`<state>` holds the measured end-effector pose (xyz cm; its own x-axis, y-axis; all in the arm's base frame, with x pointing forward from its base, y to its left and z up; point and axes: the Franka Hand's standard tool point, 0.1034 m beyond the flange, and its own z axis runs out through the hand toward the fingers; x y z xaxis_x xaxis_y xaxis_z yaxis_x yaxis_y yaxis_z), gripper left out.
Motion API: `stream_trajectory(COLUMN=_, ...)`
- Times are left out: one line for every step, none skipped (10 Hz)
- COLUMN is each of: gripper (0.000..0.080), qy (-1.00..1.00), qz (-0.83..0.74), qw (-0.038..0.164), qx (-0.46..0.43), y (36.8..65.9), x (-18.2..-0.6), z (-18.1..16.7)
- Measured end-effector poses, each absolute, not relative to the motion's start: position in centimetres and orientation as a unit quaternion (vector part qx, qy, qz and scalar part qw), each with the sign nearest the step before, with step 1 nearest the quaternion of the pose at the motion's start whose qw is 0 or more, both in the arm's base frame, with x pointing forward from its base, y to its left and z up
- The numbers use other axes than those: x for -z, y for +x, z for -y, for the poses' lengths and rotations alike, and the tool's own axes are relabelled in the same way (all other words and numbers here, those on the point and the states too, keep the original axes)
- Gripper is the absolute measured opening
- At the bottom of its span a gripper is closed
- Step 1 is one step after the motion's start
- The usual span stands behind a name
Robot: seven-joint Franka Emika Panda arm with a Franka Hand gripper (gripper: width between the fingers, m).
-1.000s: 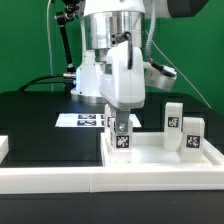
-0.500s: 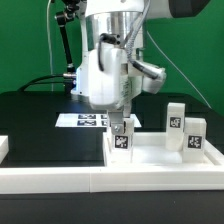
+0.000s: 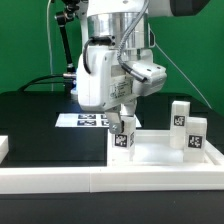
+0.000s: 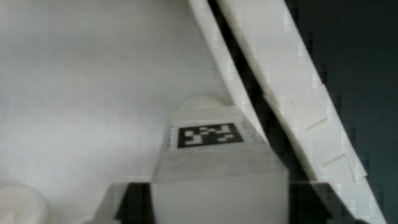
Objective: Assemble square table
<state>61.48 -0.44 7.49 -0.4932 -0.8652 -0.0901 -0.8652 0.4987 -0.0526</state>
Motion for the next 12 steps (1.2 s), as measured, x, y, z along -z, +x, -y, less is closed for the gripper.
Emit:
stream_trajectory(gripper=0.0341, qy=-0.502, qz=-0.863, qw=0.052, qx=0.001, y=61.5, x=-7.4, z=0.5)
stream_trajectory(gripper=0.054, qy=-0.532, qz=-0.845, qw=0.051, qx=0.001, y=61.5, x=-7.4, z=0.6)
stream_trajectory(gripper=0.054, qy=-0.565, qz=-0.824, qw=0.047, qx=-0.006, y=61.4, x=-7.5, z=0.7)
stream_trajectory(gripper=0.0619, qy=-0.572, qz=-0.819, qw=0.044, qx=-0.018, y=61.4, x=-7.6, z=0.7)
stream_trajectory(gripper=0.0619, qy=-0.599, qz=-0.799, qw=0.046, qx=-0.016, y=61.5, x=-7.8, z=0.7)
stream_trajectory(gripper=0.0644, qy=-0.617, qz=-0.785, qw=0.047, qx=-0.015, y=61.6, x=-7.8, z=0.6)
stream_trajectory(gripper=0.0644, qy=-0.625, qz=-0.779, qw=0.048, qx=-0.015, y=61.7, x=-7.9, z=0.6)
stream_trajectory(gripper=0.0649, qy=-0.634, qz=-0.772, qw=0.051, qx=-0.014, y=62.0, x=-8.2, z=0.5)
stream_trajectory(gripper=0.0649, qy=-0.635, qz=-0.771, qw=0.052, qx=-0.014, y=62.2, x=-8.4, z=0.3)
stream_trajectory(gripper=0.0649, qy=-0.635, qz=-0.771, qw=0.053, qx=-0.014, y=62.3, x=-8.5, z=0.2)
stream_trajectory(gripper=0.0649, qy=-0.634, qz=-0.771, qw=0.052, qx=-0.013, y=62.3, x=-8.4, z=0.3)
stream_trajectory(gripper=0.0649, qy=-0.634, qz=-0.771, qw=0.052, qx=-0.014, y=62.3, x=-8.3, z=0.3)
